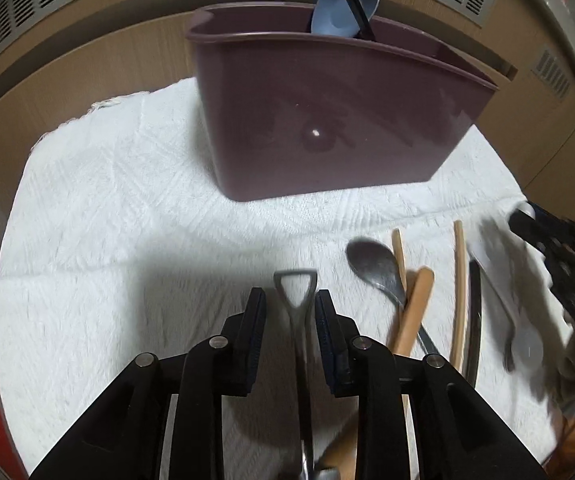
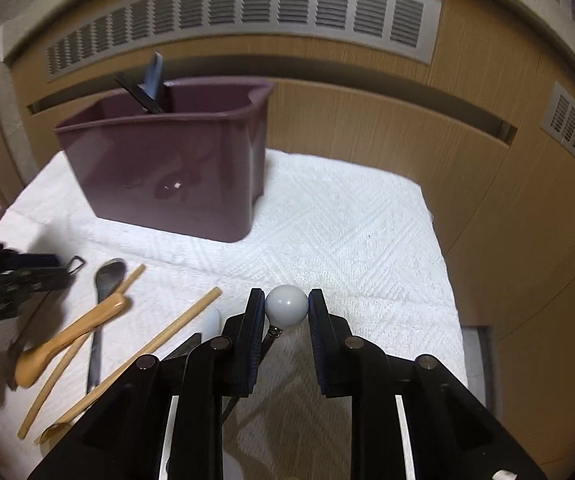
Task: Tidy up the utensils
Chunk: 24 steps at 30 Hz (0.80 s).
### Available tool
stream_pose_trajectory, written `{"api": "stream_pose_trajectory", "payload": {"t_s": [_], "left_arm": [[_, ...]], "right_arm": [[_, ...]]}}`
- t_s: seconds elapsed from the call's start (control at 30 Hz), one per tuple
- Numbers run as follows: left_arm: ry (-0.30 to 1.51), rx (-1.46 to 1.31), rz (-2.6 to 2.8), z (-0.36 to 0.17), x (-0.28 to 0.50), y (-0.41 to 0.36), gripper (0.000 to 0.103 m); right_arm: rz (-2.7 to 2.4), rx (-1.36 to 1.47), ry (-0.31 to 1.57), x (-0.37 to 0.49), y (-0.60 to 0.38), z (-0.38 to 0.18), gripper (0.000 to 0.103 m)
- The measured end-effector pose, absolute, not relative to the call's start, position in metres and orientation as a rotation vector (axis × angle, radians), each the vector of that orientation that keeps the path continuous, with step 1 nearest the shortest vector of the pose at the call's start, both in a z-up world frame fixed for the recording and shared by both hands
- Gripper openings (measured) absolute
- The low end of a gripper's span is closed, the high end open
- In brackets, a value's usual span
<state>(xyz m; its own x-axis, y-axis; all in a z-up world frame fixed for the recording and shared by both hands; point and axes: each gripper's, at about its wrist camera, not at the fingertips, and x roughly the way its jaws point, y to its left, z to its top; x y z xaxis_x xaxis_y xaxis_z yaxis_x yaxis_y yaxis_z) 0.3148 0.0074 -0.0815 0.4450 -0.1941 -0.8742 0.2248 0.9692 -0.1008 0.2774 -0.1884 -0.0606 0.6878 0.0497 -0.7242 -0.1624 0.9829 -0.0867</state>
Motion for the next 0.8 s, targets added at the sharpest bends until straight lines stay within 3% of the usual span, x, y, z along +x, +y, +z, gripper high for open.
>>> {"api": "stream_pose_trajectory", "payload": {"t_s": [0.07, 0.13, 0.2, 0.3, 0.57, 0.6, 0.8], "left_arm": [[1.094, 0.048, -0.279, -0.082, 0.319, 0.001, 0.041], [1.107, 0.054, -0.318, -0.084, 0.321, -0.005, 0.068], [1.119, 0.111, -0.342, -0.086, 0.321, -0.018, 0.077], [1.115, 0.132, -0.313, -0.088, 0.319, -0.024, 0.078], [1.054, 0.116, -0.252, -0.085, 0.307, -0.007, 0.032], [1.045, 0.131, -0.253, -0.084, 0.303, -0.009, 0.020], [0.954, 0.182, -0.226, -0.079, 0.264, -0.010, 0.019]], "right_arm": [[0.138, -0.156, 0.782, 0.270, -0.187, -0.058, 0.020], [0.152, -0.161, 0.769, 0.264, -0.185, -0.054, 0.020], [0.159, -0.170, 0.754, 0.257, -0.183, -0.053, 0.020], [0.171, -0.166, 0.745, 0.255, -0.185, -0.052, 0.020], [0.180, -0.152, 0.715, 0.245, -0.191, -0.043, 0.020], [0.181, -0.153, 0.714, 0.244, -0.190, -0.042, 0.020], [0.197, -0.154, 0.713, 0.231, -0.188, -0.033, 0.020]]}}
